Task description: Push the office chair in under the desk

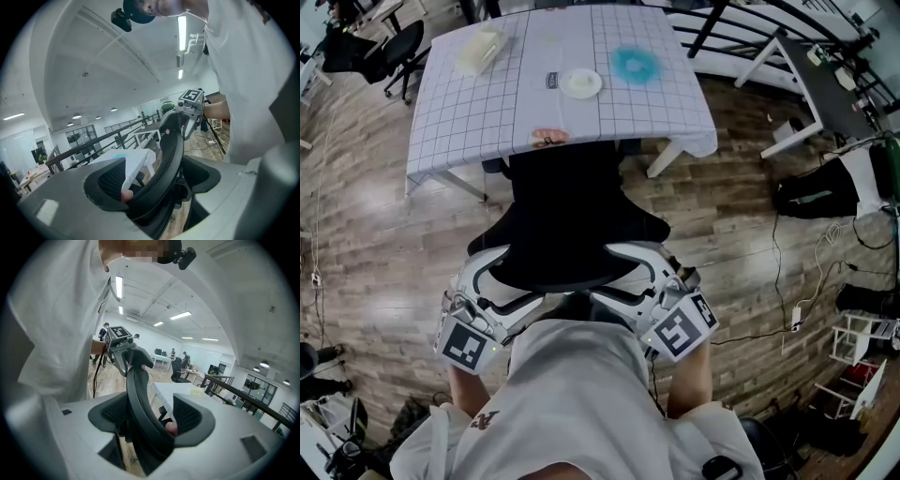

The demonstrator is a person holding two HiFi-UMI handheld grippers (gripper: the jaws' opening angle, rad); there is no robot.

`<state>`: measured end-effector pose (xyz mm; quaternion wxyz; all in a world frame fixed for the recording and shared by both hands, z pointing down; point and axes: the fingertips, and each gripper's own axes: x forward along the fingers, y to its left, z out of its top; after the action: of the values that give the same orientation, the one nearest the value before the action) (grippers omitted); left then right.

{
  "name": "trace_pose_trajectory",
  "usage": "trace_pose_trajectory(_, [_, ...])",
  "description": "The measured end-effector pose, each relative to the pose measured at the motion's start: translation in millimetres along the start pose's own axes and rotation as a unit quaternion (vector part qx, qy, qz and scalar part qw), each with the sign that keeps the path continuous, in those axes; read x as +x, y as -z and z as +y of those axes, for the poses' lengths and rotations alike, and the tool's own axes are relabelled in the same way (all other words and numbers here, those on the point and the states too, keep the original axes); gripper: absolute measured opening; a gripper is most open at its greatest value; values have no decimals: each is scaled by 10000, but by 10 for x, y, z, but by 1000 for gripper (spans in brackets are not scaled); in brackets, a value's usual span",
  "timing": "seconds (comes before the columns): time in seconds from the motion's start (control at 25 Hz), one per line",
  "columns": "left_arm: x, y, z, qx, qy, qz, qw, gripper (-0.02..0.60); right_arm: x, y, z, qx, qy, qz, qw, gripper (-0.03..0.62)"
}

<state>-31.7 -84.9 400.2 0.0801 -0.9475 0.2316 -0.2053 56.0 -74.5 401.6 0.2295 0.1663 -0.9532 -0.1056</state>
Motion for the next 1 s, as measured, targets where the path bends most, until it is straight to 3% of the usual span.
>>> trace_pose_trajectory(1.0, [518, -130, 363, -79, -189, 100, 9997, 388, -67, 201, -624, -173, -128, -215, 9995, 311])
